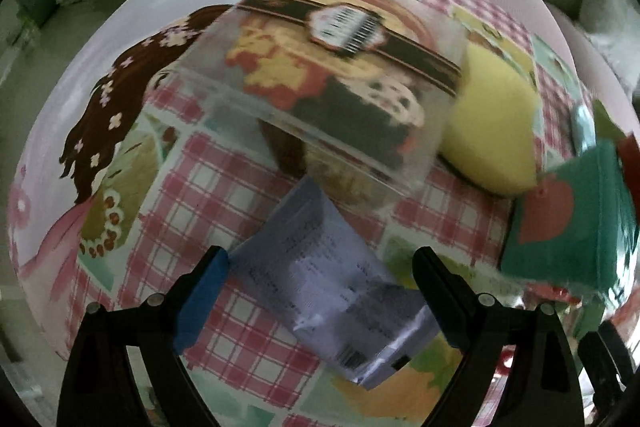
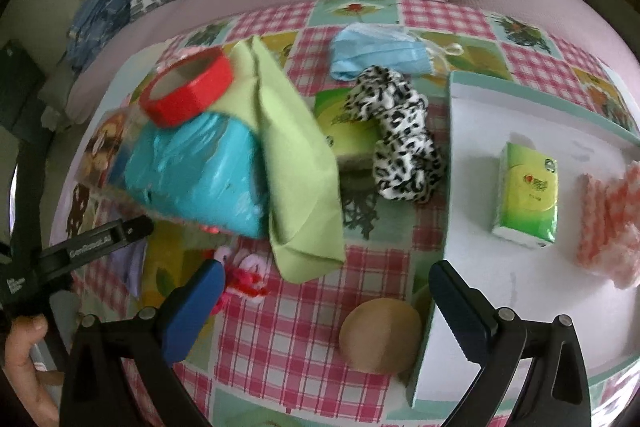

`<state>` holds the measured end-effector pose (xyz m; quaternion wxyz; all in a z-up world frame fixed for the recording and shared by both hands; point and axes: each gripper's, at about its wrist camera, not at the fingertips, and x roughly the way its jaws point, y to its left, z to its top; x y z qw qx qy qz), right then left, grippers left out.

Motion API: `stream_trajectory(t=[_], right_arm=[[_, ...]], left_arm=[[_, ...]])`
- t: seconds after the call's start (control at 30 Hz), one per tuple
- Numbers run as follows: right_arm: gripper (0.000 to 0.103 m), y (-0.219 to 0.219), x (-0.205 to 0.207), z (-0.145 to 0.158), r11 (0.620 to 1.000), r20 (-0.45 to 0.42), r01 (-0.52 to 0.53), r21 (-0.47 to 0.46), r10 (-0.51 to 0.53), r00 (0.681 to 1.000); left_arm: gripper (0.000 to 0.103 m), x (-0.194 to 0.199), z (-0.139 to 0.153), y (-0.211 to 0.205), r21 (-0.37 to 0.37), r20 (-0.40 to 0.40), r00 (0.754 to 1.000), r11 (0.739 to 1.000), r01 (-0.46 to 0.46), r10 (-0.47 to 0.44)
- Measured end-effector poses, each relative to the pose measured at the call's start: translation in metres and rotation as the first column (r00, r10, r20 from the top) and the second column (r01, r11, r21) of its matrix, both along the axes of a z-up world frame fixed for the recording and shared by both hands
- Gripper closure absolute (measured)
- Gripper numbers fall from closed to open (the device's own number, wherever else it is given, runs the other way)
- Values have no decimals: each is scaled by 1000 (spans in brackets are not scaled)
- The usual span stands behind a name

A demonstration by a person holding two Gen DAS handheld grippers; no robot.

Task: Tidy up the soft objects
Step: 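Grasp the lavender packet with the left gripper while the right gripper reaches toward the red fluffy toy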

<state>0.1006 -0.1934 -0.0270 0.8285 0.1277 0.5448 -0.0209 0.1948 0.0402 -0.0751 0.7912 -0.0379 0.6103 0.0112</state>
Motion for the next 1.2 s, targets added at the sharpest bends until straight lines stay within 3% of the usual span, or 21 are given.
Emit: stream_trajectory(t=[0.53, 0.77, 1.03, 1.2], right_arm=[[3, 41, -8, -3, 991, 36, -133, -15, 134, 990], [19, 57, -4, -13, 984, 24, -175, -28, 175, 984], [38, 69, 2, -25, 981, 12, -190, -35, 190, 982], [50, 74, 3, -26, 980, 12, -195, -37, 196, 981]], left_arm=[[10, -16, -1, -1, -33, -13, 1000, 999, 8, -8], [11, -14, -5, 6, -46, -6, 1000, 999, 15, -16], [30, -18, 1, -5, -20, 8, 999, 999, 45, -45], [32, -18, 4, -9, -44, 16, 998, 997, 56, -55]])
